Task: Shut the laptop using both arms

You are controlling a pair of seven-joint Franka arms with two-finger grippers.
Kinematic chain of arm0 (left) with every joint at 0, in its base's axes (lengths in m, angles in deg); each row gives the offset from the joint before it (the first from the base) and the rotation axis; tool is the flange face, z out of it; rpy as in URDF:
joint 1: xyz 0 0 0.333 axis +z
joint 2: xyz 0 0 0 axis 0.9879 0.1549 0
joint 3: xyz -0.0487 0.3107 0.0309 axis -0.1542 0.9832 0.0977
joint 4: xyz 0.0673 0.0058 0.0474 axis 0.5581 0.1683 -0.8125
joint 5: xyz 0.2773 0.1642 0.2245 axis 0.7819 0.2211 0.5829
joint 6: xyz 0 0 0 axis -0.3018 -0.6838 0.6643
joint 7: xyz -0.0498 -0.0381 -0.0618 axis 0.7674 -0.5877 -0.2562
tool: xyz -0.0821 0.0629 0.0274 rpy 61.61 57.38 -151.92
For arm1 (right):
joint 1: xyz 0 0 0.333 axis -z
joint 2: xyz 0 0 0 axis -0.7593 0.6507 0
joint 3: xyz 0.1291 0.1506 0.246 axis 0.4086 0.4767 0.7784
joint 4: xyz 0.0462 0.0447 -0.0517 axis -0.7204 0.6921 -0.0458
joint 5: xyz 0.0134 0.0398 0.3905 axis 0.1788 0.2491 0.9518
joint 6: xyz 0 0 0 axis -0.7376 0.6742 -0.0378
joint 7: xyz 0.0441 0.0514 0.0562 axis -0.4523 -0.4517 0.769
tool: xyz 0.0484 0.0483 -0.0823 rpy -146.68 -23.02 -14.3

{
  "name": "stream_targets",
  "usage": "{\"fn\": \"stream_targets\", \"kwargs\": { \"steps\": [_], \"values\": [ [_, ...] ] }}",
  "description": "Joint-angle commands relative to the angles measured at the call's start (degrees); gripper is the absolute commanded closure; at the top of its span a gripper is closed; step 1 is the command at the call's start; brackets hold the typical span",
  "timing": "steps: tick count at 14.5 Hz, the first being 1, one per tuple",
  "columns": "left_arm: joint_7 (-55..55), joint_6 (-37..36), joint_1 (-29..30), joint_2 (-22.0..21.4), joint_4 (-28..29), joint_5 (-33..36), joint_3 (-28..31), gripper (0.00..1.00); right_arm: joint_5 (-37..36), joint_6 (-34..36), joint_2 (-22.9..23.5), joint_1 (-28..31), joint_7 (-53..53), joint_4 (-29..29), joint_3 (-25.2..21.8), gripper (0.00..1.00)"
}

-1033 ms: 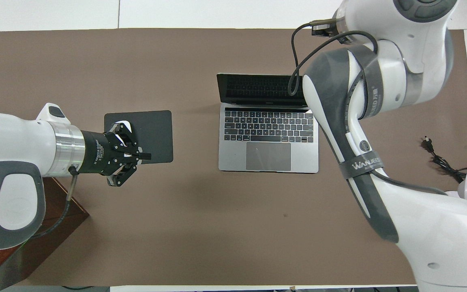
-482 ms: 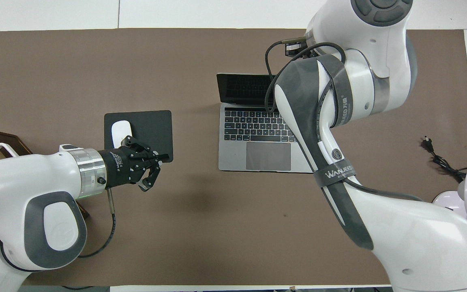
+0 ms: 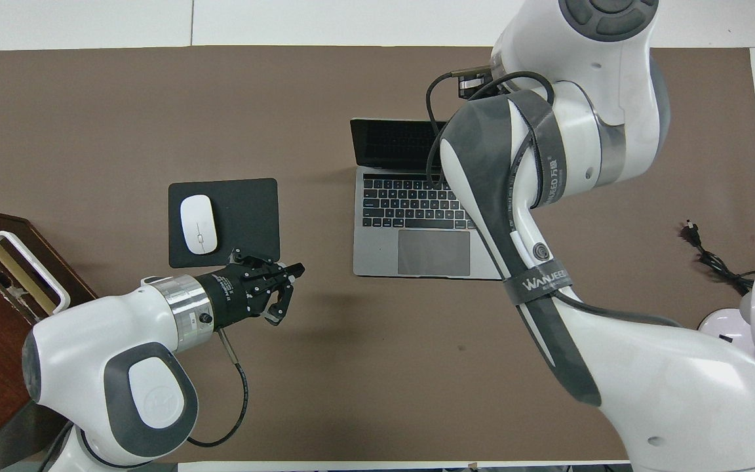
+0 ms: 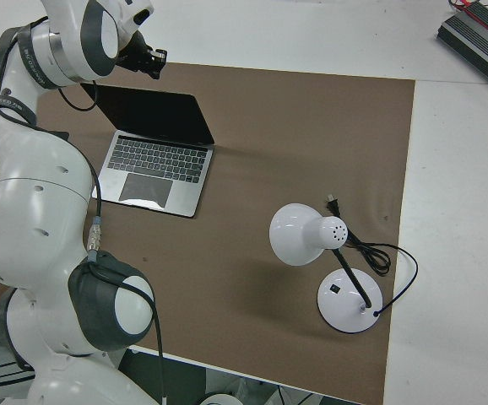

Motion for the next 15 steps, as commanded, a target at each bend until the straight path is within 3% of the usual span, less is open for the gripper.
{"fn": "stream_targets", "kwargs": {
  "steps": [1,6,15],
  "values": [
    [-2.1,11.2,-6.5,2.4,1.2,-7.5,0.5,1.0,2.7,0.6,1.0,-0.1,-0.1,-1.2,-1.0,1.0],
    [-4.4,19.2,-13.0,10.3,-5.1,-20.4,0.5,1.0,3.0,-0.1,1.2,-0.1,0.8,-0.9,-1.1,1.0],
    [-15.9,19.1,-12.4,18.2,-9.3,-20.6,0.4,1.0,3.3,-0.7,1.2,0.3,1.2,-0.6,-1.1,1.0]
  ]
}}
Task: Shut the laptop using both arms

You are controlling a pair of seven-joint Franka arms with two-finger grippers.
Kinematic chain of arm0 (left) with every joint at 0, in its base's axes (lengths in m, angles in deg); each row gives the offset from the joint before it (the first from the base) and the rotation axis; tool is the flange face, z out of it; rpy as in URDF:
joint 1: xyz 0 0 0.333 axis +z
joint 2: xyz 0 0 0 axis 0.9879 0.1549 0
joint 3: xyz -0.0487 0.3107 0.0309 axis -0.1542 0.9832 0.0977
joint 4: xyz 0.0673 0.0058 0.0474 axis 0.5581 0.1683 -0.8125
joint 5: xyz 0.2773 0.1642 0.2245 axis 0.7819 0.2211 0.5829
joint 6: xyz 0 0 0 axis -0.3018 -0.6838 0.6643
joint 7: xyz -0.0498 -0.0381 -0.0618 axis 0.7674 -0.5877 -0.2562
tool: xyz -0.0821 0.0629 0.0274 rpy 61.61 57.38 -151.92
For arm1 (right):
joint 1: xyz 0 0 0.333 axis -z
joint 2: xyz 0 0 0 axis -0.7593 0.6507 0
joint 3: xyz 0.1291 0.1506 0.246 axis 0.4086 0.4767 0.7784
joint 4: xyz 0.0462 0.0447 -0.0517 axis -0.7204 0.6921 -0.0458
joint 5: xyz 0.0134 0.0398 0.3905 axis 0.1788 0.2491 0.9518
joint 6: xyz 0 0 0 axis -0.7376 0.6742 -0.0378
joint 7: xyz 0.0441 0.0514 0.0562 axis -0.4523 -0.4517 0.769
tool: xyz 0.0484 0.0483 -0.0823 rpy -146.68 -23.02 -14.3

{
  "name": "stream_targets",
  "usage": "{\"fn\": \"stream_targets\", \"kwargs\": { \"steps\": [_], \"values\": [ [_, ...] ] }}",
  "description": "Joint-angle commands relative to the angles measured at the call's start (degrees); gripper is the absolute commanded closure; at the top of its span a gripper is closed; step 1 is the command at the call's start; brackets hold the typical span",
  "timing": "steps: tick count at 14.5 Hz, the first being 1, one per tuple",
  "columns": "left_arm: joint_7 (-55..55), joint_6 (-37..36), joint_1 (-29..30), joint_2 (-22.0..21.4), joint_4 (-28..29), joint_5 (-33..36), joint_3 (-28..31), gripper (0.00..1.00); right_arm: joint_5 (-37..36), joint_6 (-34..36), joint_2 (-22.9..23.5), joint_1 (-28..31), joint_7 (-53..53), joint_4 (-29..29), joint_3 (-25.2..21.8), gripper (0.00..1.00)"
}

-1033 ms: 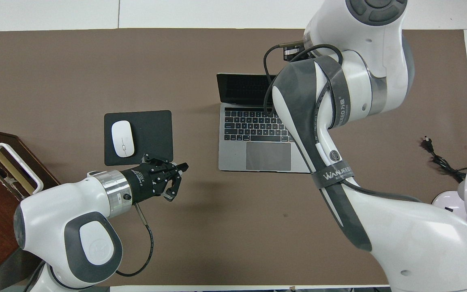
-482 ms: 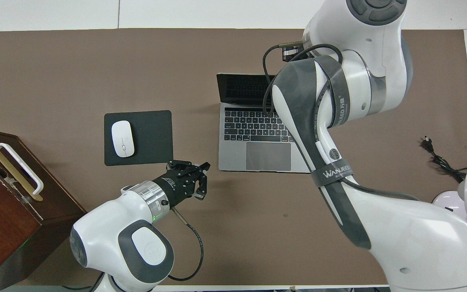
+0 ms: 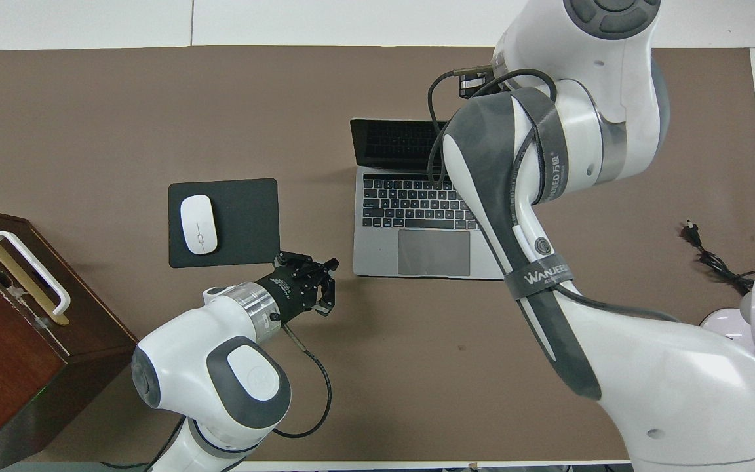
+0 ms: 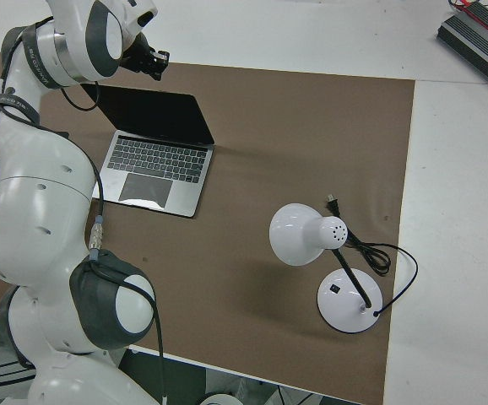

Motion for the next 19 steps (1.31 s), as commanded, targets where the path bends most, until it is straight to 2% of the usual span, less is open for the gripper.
{"fn": "stream_targets", "kwargs": {
  "steps": [1,4,7,19],
  "values": [
    [-4.4,1.0,-0.9,5.5,-5.0,-1.5,-0.2,1.0,2.9,-0.7,0.7,0.0,1.1,-0.6,-0.9,1.0],
    [-4.5,1.2,-2.3,10.9,-9.9,-1.6,-0.2,1.0,3.2,-1.4,0.7,0.2,1.1,-0.4,-0.9,1.0],
    [-4.6,1.5,-2.3,13.2,-11.2,-1.6,-0.2,1.0,3.2,-1.5,0.7,0.2,1.1,-0.2,-0.9,1.0],
    [-4.6,2.3,-2.5,15.3,-11.6,-1.7,-0.2,1.0,3.4,-2.8,1.5,0.2,1.5,0.3,-1.0,1.0]
  ]
}}
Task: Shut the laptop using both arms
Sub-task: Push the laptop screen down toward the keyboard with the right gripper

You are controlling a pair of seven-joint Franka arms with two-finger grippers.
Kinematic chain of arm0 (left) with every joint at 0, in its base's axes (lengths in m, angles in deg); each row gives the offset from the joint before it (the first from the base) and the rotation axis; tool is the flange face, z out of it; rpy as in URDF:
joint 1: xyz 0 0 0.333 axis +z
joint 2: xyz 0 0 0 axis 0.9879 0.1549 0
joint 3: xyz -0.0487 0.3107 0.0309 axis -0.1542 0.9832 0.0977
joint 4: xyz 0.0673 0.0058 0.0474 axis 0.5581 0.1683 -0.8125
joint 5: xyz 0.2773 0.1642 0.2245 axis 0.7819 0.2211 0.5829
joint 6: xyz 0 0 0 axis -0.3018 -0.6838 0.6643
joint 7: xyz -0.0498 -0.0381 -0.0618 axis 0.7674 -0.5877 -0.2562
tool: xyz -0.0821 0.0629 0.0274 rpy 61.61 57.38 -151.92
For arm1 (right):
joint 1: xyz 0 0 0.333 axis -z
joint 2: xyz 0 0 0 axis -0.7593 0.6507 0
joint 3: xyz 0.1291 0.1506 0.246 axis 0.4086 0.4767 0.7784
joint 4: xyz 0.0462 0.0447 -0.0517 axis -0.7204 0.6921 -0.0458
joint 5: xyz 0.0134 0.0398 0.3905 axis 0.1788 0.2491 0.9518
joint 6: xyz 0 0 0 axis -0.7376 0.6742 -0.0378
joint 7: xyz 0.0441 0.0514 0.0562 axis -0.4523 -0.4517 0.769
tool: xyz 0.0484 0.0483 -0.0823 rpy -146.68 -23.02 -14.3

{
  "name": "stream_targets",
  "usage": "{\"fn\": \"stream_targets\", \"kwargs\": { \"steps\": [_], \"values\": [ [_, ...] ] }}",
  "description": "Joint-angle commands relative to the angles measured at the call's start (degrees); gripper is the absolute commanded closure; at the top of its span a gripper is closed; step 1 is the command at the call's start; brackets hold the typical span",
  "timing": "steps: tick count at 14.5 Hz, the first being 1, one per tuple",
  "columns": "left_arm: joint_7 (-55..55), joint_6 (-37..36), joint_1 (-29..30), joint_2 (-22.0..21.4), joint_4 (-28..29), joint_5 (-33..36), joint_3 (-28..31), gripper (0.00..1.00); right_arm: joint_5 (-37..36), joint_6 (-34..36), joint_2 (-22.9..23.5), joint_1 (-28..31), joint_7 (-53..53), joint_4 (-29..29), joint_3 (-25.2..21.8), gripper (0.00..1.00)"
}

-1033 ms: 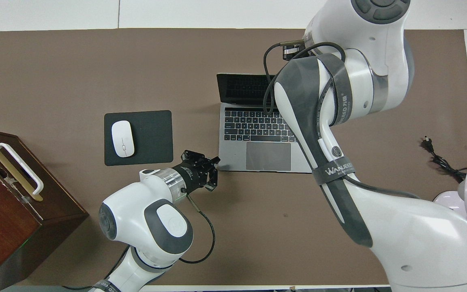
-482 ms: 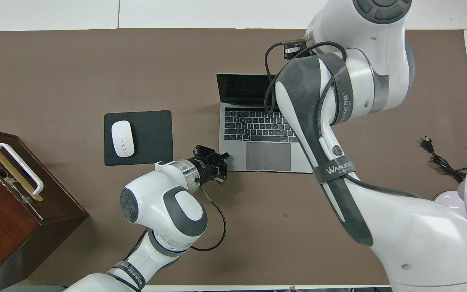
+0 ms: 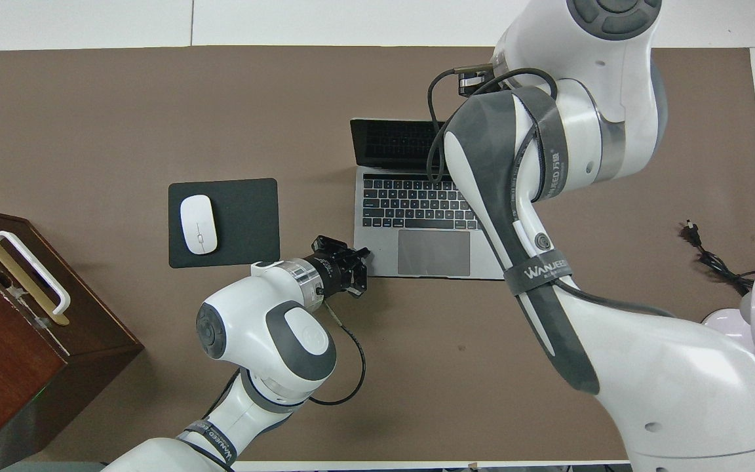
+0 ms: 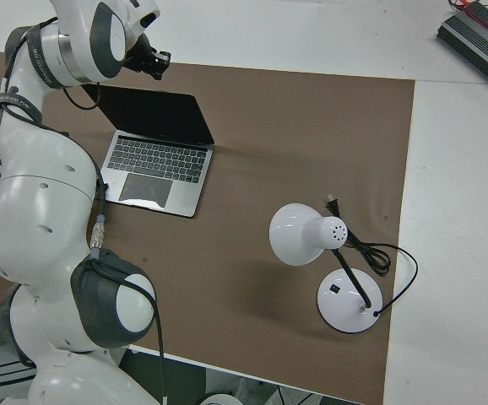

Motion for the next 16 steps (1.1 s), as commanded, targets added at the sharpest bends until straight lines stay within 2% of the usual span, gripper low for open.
{"fn": "stream_targets", "kwargs": {
  "steps": [1,9,16],
  "values": [
    [-1.5,1.5,-0.8,1.3,-1.0,-1.8,0.4,1.0,2.1,-1.5,1.0,0.0,1.4,0.0,-0.8,1.0],
    [-1.5,3.0,-2.5,2.1,-0.9,-1.9,0.4,1.0,6.1,-1.2,1.2,0.0,1.5,0.8,-0.8,1.0],
    [-1.5,3.3,-2.6,2.3,-0.9,-2.7,0.4,1.0,8.1,-0.3,-0.1,-0.2,1.6,4.0,-0.8,1.0]
  ]
}}
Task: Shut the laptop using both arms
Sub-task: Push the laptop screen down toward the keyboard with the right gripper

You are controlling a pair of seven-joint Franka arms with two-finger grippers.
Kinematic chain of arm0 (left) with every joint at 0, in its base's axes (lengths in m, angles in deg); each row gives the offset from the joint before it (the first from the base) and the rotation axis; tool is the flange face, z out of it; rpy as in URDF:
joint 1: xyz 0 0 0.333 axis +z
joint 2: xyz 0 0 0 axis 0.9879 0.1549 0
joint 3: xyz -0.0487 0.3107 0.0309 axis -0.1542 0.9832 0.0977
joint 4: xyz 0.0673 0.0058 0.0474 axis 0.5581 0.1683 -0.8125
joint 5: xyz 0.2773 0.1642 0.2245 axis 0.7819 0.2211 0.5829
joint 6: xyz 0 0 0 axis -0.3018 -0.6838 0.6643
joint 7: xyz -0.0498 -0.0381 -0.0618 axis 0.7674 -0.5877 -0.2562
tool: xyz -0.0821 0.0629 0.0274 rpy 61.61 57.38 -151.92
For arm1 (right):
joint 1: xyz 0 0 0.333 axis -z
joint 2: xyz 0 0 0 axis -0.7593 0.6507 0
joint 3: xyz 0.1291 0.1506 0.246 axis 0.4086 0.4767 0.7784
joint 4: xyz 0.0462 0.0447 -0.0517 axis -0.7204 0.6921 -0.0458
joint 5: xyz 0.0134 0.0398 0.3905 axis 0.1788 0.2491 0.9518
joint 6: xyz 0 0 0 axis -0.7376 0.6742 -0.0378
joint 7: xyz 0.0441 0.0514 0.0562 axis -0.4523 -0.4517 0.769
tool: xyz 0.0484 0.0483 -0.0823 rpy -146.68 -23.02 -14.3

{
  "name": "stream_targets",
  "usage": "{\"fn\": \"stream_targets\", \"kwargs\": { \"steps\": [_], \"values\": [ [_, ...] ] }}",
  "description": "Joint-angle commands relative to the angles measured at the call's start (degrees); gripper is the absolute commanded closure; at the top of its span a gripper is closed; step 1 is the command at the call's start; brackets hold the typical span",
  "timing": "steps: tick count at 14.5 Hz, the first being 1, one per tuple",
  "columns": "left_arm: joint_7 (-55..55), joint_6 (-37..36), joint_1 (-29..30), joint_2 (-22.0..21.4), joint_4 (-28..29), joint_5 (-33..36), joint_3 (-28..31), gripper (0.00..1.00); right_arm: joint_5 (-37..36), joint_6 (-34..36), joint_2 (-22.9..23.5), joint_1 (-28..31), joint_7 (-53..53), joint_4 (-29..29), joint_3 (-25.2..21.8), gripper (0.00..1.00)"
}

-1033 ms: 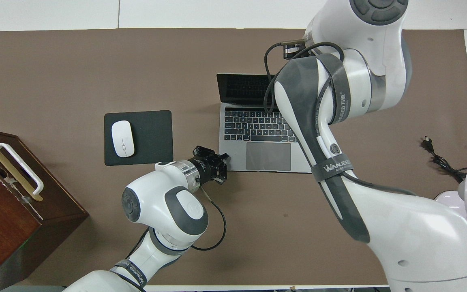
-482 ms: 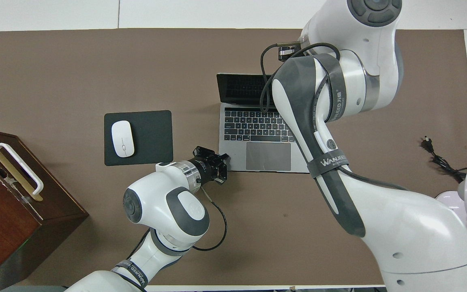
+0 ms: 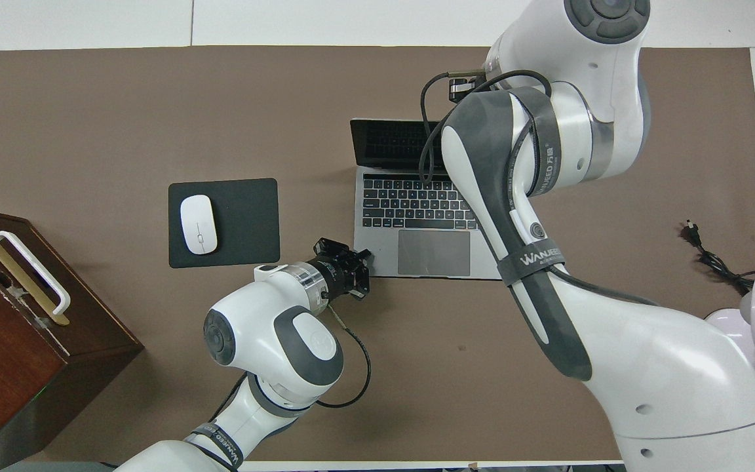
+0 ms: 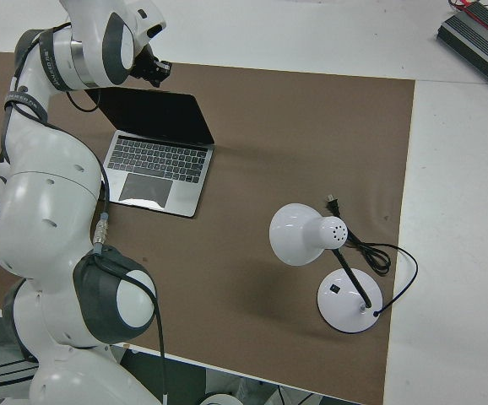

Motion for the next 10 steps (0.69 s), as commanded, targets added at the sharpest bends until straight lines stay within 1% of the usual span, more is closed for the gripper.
{"fn": "stream_targets", "kwargs": {
  "steps": [1,4,6,8,10],
  "values": [
    [-1.5,0.9,-1.2,1.9,-0.8,-2.2,0.4,1.0,3.1,0.9,-1.6,-0.3,1.5,2.9,-0.6,1.0],
    [-1.5,1.1,-1.3,2.0,-0.8,-2.6,0.4,1.0,6.6,5.2,-1.7,-0.3,1.5,3.2,-1.9,1.0],
    [-1.4,1.1,-1.2,1.9,-0.7,-3.6,0.4,1.0,9.7,7.9,-1.9,-0.4,1.4,4.4,-3.0,1.0],
    [-1.4,0.9,-1.2,1.9,-0.7,-6.1,0.4,1.0,10.9,9.7,-2.4,-0.4,1.4,5.6,-3.4,1.0],
    [-1.4,0.9,-1.3,1.9,-0.5,-6.7,0.4,1.0,11.2,11.2,-2.7,-0.4,1.2,5.9,-3.4,1.0]
  ]
}}
